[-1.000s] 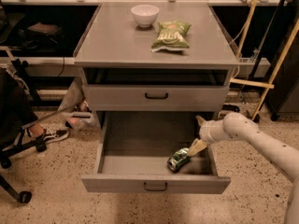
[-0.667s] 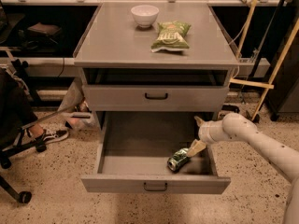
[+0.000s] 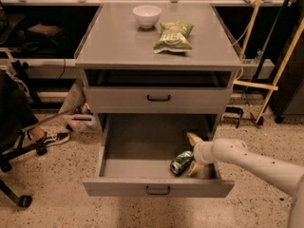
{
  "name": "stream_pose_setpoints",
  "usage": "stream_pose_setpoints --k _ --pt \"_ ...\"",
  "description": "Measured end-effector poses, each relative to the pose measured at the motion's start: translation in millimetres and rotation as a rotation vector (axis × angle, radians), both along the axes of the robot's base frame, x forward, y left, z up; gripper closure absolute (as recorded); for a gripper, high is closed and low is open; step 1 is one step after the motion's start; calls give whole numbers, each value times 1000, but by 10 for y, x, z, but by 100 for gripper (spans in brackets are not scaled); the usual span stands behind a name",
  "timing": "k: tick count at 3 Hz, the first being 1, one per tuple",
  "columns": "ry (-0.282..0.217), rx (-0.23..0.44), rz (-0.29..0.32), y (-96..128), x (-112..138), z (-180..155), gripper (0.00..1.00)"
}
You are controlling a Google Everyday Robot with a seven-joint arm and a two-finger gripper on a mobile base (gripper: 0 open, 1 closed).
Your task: Pick green can from middle drawer and place on counter
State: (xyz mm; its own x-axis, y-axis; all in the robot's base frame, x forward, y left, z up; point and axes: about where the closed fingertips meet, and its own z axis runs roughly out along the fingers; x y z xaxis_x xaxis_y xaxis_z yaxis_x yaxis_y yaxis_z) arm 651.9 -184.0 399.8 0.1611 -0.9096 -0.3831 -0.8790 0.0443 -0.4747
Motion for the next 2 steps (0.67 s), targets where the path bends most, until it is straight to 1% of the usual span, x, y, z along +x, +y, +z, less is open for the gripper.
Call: stream_pose_setpoints --k 1,2 --pt "-34 -32 53 121 -207 -195 0" --pt "-34 -31 54 126 -206 -194 0"
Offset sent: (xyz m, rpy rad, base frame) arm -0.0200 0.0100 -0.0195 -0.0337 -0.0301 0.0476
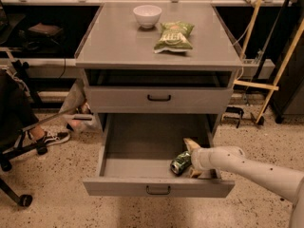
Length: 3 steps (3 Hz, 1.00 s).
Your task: Pick green can from middle drawer and place on counter
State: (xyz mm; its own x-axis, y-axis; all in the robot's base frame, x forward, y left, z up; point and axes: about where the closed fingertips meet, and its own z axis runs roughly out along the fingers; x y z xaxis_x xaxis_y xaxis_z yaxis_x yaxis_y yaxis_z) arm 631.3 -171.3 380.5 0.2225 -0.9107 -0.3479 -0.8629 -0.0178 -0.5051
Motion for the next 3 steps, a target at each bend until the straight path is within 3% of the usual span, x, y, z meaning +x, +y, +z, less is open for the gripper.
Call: stream_pose_setpoints --k 1,2,3 --pt "-22 -12 52 133 109 -18 0" --pt "-68 -63 190 421 220 -34 0" --pt "-68 -63 190 421 220 -7 0"
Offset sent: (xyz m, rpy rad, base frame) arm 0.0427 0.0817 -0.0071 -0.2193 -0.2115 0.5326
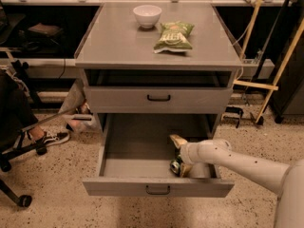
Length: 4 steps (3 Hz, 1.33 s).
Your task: Pick green can from middle drawer and place on counter
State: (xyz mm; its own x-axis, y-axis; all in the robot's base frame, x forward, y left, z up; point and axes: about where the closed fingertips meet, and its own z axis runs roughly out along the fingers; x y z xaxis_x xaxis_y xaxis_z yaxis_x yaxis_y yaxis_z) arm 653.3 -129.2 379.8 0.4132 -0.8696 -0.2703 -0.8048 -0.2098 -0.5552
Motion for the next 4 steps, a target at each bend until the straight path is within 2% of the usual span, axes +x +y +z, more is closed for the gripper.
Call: stream_pose_setpoints --k 1,3,4 --pt "0 0 0 0 0 0 19" --pt "0 0 0 1 0 0 65" --pt "4 21 -5 6 -17 -13 88"
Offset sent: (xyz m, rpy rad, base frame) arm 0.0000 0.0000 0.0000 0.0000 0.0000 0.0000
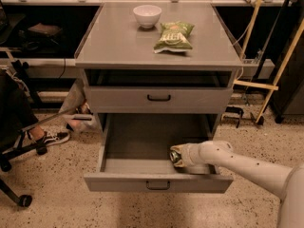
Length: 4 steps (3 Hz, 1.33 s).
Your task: Pick green can from middle drawer and place on counter
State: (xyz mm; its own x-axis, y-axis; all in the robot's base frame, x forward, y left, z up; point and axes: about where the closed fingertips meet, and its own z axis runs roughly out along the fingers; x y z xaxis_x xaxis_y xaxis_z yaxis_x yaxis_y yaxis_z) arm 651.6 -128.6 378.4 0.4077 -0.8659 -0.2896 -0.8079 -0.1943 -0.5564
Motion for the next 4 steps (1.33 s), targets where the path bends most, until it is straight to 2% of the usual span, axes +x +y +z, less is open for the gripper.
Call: stream_pose_setpoints --k 1,2,3,4 --pt "-8 150 -73 13 -144 -21 100" --pt "-91 240 -231 -509 -398 282 100" --pt "-111 249 -265 -615 -503 360 100" --pt "-164 207 -298 -881 -531 656 100"
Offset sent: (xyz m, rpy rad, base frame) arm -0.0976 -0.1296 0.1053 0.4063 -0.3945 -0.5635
